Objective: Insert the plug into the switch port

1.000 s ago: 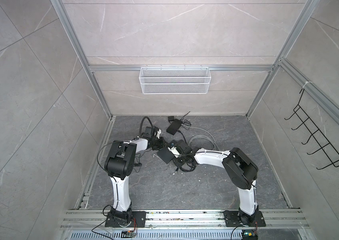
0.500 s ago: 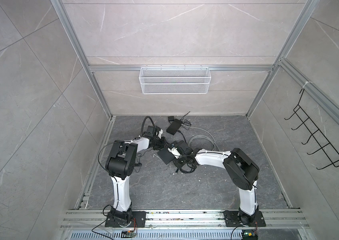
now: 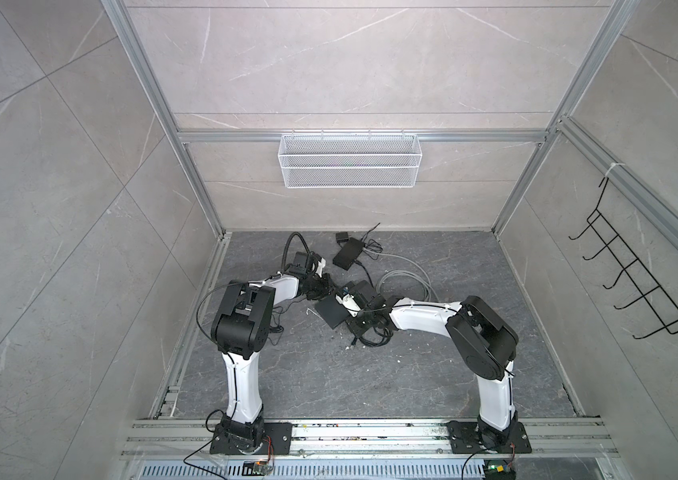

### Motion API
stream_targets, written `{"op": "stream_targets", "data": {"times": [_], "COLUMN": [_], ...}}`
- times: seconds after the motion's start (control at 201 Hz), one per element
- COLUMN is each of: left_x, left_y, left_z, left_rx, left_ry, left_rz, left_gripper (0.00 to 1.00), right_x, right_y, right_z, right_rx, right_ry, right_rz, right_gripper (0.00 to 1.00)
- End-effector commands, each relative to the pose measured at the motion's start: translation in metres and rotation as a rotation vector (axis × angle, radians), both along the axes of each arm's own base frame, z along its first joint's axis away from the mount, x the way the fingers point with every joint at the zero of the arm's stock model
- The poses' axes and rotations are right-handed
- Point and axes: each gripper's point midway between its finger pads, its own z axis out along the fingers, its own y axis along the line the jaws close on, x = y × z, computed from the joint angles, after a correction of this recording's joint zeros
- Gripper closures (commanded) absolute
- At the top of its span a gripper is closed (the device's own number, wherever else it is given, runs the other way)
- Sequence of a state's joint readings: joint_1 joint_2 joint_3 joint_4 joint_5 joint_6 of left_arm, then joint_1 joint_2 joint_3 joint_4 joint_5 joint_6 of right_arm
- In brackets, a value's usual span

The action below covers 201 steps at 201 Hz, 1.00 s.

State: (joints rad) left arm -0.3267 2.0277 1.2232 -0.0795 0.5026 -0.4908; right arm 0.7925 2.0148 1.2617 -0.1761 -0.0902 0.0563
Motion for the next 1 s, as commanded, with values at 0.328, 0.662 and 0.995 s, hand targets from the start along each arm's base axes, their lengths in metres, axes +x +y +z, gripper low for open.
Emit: {"op": "stream_targets", "data": {"times": [0.328, 0.662, 0.995], "left_x": [-0.167, -0.171, -0.173], "left_y": [-0.032, -0.030, -0.028], "left_z": [-0.054, -0.059, -0.061], "left_rx": [-0.035, -0.036, -0.033], "left_ry": [0.617, 0.632, 0.635], "left_rz": [-0.193, -0.183, -0.186], "left_gripper": [0.78, 0.79, 0.79], "right_x": [0.053, 0.084, 0.079], "right_y": [0.041, 0.044, 0.043], "right_z": [0.030, 0.069, 0.052], "right_rx": [0.143, 0.198, 0.165], "right_ry": [-0.183, -0.266, -0.239], "right_rz": [-0.076, -0.189, -0.160], "right_gripper": [0.84, 0.84, 0.83]}}
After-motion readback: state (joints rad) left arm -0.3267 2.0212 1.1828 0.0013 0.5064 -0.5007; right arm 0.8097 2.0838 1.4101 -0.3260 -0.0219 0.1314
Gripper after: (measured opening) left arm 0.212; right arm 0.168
